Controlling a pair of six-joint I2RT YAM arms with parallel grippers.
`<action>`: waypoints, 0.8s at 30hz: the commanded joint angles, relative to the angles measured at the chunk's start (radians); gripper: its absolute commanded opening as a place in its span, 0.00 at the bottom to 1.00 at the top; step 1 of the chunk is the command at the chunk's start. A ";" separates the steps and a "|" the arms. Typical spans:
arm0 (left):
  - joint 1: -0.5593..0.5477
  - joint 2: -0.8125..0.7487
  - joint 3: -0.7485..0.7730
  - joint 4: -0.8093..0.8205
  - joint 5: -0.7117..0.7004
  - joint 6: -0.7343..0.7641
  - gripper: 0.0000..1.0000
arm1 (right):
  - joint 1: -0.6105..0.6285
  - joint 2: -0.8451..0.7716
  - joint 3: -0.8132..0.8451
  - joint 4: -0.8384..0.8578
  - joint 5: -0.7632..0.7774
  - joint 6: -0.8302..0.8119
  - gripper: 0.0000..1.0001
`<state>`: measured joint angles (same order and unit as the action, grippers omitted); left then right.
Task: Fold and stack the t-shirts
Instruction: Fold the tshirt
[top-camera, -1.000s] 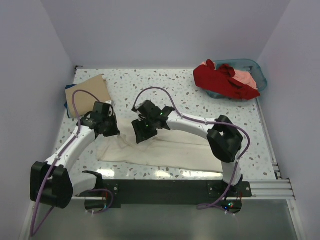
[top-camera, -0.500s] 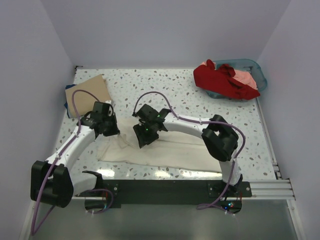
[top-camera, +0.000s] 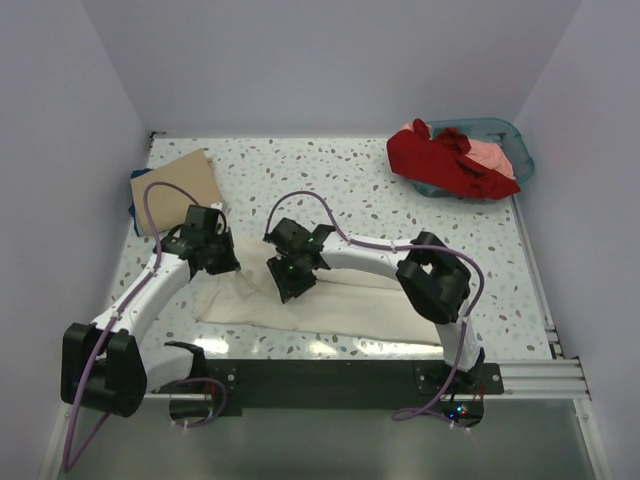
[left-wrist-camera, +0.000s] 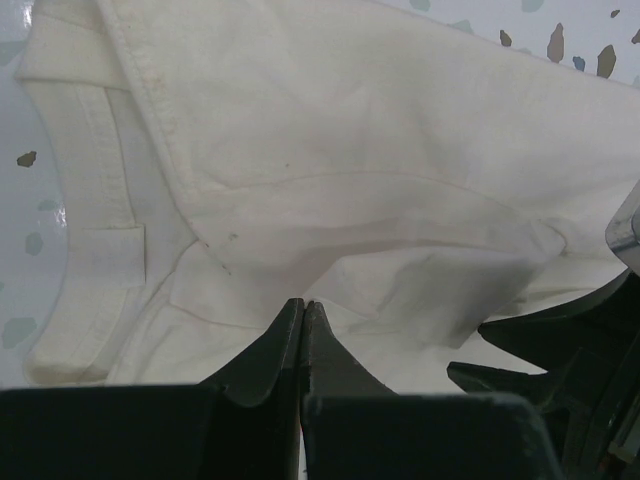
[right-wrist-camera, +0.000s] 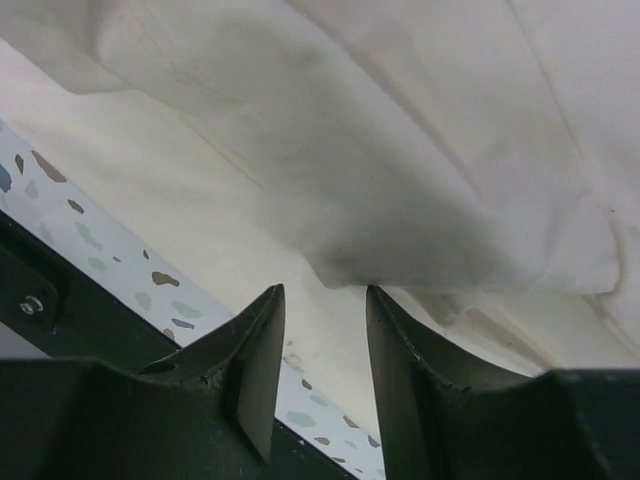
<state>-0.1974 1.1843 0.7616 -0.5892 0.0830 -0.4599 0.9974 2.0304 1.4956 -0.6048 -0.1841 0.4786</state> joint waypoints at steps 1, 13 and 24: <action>0.007 -0.035 -0.016 0.029 0.026 0.003 0.00 | 0.001 0.017 -0.008 0.016 0.038 0.022 0.41; 0.007 -0.057 -0.044 0.028 0.046 -0.005 0.00 | 0.003 0.057 0.017 0.004 0.060 0.018 0.20; 0.007 -0.143 -0.064 -0.040 0.092 -0.002 0.00 | 0.000 0.010 0.075 -0.105 0.080 -0.021 0.00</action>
<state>-0.1974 1.0794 0.6979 -0.6060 0.1383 -0.4603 0.9958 2.0727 1.5154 -0.6456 -0.1226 0.4873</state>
